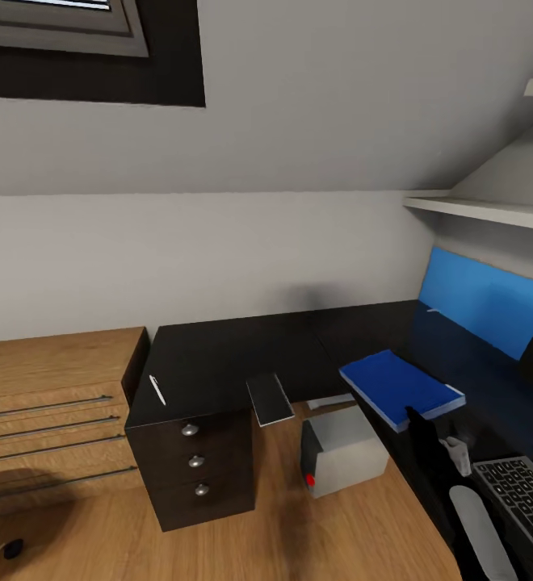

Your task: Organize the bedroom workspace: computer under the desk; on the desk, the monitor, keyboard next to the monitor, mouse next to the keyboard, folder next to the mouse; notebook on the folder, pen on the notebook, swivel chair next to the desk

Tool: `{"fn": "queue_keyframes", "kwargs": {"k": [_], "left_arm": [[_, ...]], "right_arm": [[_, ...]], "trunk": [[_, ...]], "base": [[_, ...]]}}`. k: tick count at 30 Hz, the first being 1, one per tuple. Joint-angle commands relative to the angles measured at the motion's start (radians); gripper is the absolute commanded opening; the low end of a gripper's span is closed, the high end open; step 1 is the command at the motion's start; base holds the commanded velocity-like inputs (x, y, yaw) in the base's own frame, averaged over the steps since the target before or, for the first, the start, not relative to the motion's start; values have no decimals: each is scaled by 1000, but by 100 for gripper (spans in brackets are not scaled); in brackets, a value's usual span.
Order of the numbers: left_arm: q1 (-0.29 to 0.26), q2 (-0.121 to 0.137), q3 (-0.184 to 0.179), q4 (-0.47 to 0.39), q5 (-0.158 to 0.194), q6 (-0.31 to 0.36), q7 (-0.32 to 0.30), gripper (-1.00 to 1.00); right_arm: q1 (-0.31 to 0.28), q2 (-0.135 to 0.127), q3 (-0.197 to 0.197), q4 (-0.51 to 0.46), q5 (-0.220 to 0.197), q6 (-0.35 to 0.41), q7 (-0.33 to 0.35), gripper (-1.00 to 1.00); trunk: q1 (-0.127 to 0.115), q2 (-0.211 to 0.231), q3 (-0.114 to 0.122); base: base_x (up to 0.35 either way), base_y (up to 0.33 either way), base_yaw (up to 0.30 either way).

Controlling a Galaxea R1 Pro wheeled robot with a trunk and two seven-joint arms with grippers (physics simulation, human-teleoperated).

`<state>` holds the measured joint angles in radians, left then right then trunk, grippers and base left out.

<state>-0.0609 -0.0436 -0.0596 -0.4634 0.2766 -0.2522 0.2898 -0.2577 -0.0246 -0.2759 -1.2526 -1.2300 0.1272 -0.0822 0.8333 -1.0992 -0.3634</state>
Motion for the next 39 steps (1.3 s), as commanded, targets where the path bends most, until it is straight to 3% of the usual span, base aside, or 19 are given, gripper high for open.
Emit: {"fn": "queue_keyframes", "kwargs": {"k": [1,5,8,9,14,16,21,34,39], "left_arm": [[-1,0,-6,0,7,-4,6,100],[-1,-1,-6,0,7,-4,6,100],[-1,0,-6,0,7,-4,6,100],[-1,0,-6,0,7,-4,6,100],[-1,-1,-6,0,7,-4,6,100],[-1,-2,-6,0,7,-4,6,100],[-1,-4,-7,0,7,-4,6,100],[-1,-2,-7,0,9,-5,6,100],[-1,-2,-7,0,9,-4,6,100]], "right_arm": [[-2,5,2,-1,-8,-7,-7,-100],[-111,37,39,79,-7,-82,-26,-100],[-215,44,49,177,-6,-103,-42,-100],[-331,47,54,295,-5,-124,-49,-100],[-538,48,55,603,-7,-208,-53,-100],[-580,48,53,685,-9,-245,-52,-100],[-605,49,48,746,-12,-267,-51,-100],[-606,42,49,755,-7,-273,-12,-100],[-603,45,48,757,-10,-273,71,-100]], "trunk": [[0,-1,-1],[0,-1,-1],[0,-1,-1],[0,-1,-1],[0,-1,-1],[0,-1,-1],[0,-1,-1],[0,-1,-1],[0,-1,-1]], "base": [[0,0,0],[0,0,0],[0,0,0],[0,0,0],[0,0,0],[0,0,0],[81,0,0],[224,0,0],[33,0,0]]}}
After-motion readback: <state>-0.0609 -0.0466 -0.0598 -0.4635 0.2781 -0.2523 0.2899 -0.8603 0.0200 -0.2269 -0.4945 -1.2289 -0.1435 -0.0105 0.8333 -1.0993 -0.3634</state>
